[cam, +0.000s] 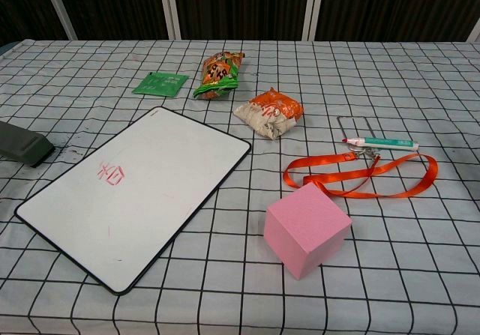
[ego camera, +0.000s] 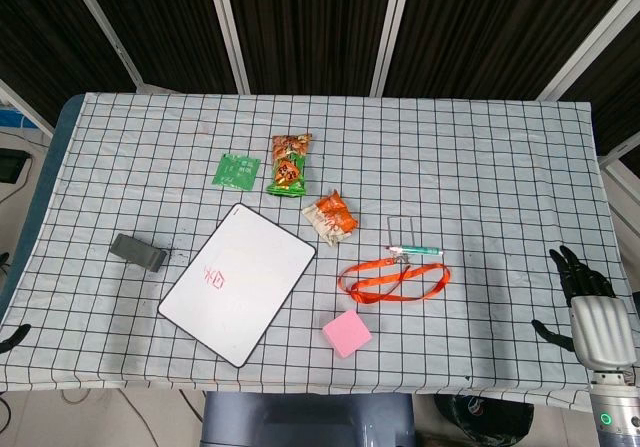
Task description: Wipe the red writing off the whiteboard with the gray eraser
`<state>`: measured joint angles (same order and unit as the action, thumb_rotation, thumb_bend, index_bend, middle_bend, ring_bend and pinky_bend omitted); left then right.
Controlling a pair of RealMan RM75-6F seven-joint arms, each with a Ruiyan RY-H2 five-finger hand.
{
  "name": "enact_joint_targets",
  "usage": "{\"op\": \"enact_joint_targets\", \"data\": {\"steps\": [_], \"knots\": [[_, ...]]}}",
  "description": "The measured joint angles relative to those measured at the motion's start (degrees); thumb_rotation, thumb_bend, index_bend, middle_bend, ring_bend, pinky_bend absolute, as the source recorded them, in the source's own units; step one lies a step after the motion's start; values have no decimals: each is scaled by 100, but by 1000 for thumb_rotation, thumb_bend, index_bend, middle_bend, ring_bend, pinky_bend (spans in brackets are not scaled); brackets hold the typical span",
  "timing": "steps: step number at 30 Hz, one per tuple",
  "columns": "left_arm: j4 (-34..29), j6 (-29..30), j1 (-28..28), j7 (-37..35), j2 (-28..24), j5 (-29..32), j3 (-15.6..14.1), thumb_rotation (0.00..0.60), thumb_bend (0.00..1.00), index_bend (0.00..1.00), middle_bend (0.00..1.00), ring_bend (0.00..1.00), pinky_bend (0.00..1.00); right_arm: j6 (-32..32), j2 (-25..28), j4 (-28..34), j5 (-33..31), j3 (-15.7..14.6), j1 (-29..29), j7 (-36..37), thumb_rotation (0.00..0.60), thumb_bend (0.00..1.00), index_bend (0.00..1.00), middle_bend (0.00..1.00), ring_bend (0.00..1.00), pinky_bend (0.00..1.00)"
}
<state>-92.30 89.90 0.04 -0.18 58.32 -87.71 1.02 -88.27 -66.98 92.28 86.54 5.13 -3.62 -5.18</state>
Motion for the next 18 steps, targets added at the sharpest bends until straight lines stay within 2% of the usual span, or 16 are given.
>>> {"op": "enact_joint_targets", "data": {"steps": [18], "knots": [[20,-10,-2,-30,-5,-24,-11,600,131,0,26,0,0,8,2,7,-2,-3,-2,-3,600,133,7,91,190,224]]}}
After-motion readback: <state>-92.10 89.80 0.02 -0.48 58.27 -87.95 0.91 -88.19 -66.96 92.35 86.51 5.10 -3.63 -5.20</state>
